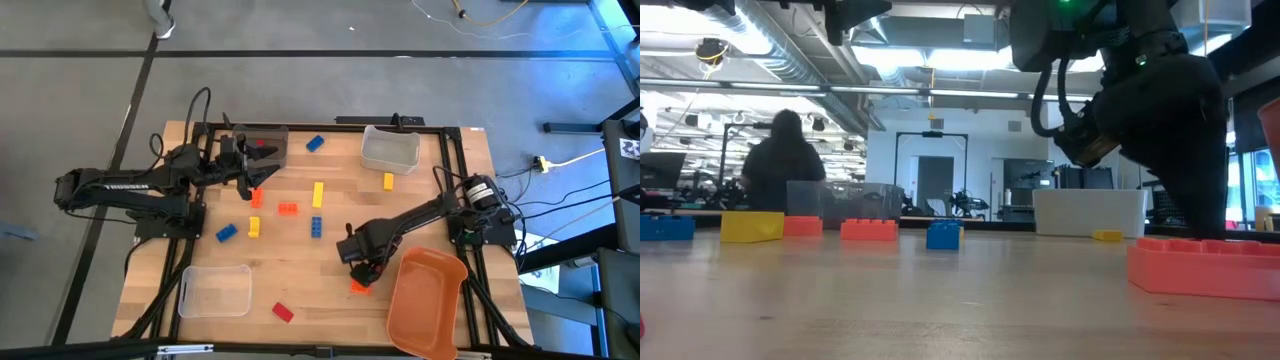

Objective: Sort & place blocks by color
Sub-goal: Put the right red block into the black bin

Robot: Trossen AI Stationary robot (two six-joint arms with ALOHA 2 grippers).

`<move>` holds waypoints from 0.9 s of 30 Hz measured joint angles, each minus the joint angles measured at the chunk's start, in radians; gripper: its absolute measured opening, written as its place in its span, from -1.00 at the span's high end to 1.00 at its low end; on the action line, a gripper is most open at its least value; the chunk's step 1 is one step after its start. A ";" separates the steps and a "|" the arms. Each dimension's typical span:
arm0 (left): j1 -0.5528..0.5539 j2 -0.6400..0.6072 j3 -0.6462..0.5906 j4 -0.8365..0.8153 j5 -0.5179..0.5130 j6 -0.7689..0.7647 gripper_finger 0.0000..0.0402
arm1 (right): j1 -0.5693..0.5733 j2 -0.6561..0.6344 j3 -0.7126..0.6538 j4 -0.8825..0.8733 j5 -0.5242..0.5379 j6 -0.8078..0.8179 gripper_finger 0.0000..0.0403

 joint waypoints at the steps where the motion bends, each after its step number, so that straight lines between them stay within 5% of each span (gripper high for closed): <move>1: 0.000 0.000 0.000 0.000 0.000 0.000 -0.41 | 0.000 0.000 0.000 0.000 0.004 0.001 -0.34; 21: 0.000 0.000 0.000 0.000 0.000 0.003 -0.41 | -0.001 0.000 -0.082 0.077 -0.044 0.049 -0.34; 27: 0.000 0.000 0.000 0.000 0.000 0.003 -0.41 | -0.012 0.000 -0.082 0.079 -0.042 -0.033 -0.17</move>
